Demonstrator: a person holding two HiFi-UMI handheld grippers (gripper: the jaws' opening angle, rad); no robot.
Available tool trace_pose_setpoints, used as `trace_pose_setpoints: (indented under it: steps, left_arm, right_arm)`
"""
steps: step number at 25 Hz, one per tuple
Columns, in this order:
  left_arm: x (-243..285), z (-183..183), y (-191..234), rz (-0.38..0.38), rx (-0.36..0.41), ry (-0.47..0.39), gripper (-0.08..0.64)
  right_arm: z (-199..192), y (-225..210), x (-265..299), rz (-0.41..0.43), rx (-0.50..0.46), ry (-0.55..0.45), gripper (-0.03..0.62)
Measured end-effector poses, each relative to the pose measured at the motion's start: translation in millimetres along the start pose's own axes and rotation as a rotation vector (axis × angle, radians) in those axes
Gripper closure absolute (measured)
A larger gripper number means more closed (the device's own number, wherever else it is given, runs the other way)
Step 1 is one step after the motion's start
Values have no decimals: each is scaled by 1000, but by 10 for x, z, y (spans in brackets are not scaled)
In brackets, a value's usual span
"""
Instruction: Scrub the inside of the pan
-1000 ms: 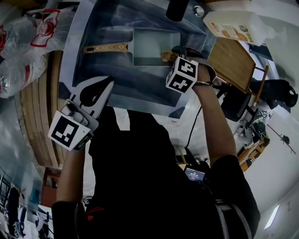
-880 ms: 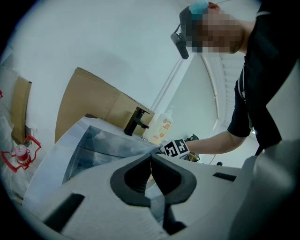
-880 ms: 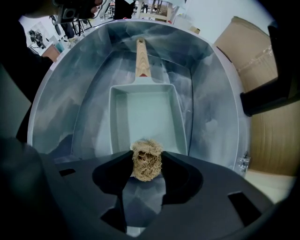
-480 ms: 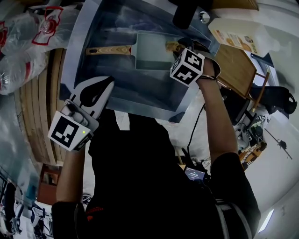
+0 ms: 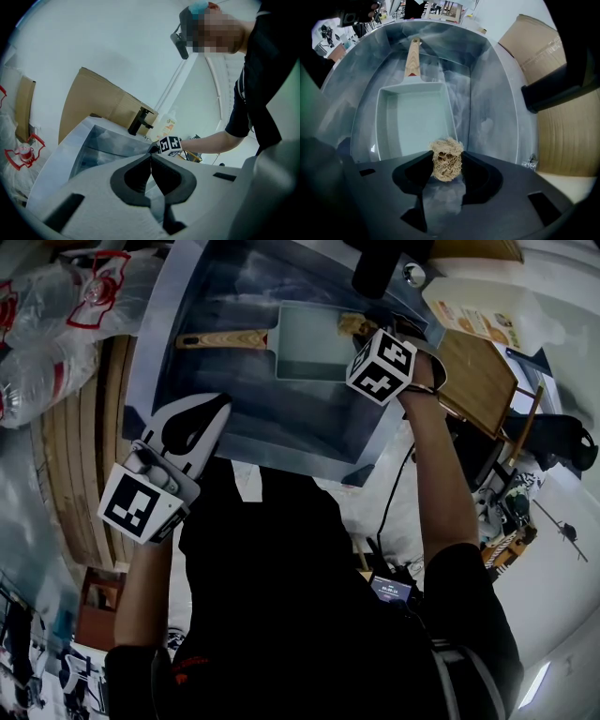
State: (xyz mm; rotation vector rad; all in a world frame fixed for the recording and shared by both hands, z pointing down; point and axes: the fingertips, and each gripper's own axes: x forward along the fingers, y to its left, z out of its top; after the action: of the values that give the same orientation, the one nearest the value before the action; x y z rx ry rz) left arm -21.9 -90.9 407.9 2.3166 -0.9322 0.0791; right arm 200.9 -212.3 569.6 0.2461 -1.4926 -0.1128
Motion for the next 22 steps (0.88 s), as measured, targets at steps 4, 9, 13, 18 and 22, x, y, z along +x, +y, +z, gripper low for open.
trace_pose_setpoints:
  steps: [4, 9, 13, 18, 22]
  left_arm:
    - [-47, -16, -31, -1, 6, 3, 540]
    - [-162, -15, -96, -11, 25, 6, 540]
    - [-241, 61, -224, -32, 59, 3, 540]
    - [-373, 217, -445, -67, 125, -11, 540]
    - [-467, 339, -630, -105, 192, -11, 540]
  right_arm:
    - [3, -16, -4, -19, 7, -5, 407]
    - [78, 24, -207, -68, 27, -51, 408]
    - [100, 117, -513, -99, 84, -102, 408]
    - [123, 273, -1027, -137, 222, -226, 408]
    - [80, 350, -1510, -200, 332, -331, 407]
